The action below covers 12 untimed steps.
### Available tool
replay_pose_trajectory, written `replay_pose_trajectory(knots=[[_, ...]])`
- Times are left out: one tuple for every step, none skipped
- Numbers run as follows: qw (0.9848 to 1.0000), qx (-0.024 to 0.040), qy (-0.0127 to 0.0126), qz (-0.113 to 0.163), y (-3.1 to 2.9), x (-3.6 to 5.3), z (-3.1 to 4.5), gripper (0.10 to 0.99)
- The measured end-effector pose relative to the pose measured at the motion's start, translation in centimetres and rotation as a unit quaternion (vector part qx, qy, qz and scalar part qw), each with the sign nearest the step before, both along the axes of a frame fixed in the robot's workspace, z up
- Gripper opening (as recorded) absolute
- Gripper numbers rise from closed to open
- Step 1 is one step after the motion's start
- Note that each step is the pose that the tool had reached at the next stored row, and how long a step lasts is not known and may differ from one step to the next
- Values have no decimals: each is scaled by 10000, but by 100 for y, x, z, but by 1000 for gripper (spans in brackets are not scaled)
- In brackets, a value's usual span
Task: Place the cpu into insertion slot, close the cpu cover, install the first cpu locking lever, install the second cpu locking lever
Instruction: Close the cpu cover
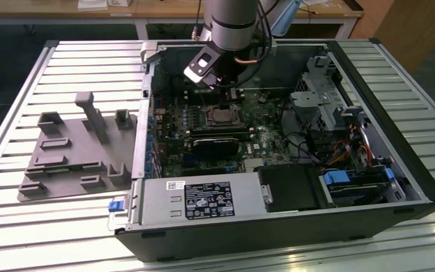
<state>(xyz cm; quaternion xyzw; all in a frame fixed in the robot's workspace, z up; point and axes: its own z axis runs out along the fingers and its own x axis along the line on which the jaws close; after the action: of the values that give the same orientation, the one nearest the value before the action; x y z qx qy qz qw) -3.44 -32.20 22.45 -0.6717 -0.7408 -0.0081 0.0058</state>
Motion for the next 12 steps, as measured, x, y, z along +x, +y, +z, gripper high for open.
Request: replay_pose_trajectory(knots=[[10000, -7, 0, 76, -1, 0, 0, 102], [9999, -13, 0, 162, -1, 0, 0, 102], [9997, -17, 1, 237, -1, -1, 0, 102], [9995, -20, 1, 320, -1, -1, 0, 102], [9992, -22, 0, 411, -1, -1, -1, 102], [9988, -23, 0, 499, -1, -1, -2, 102], [9983, -23, 0, 588, -1, -1, -3, 102], [9977, -23, 0, 677, -1, -1, -4, 102], [9971, -23, -1, 765, -1, -1, -5, 102], [9964, -23, -1, 852, -1, -1, -6, 102], [9956, -23, -1, 942, -1, -1, -7, 102], [9946, -23, -1, 1036, -1, -1, -8, 102]])
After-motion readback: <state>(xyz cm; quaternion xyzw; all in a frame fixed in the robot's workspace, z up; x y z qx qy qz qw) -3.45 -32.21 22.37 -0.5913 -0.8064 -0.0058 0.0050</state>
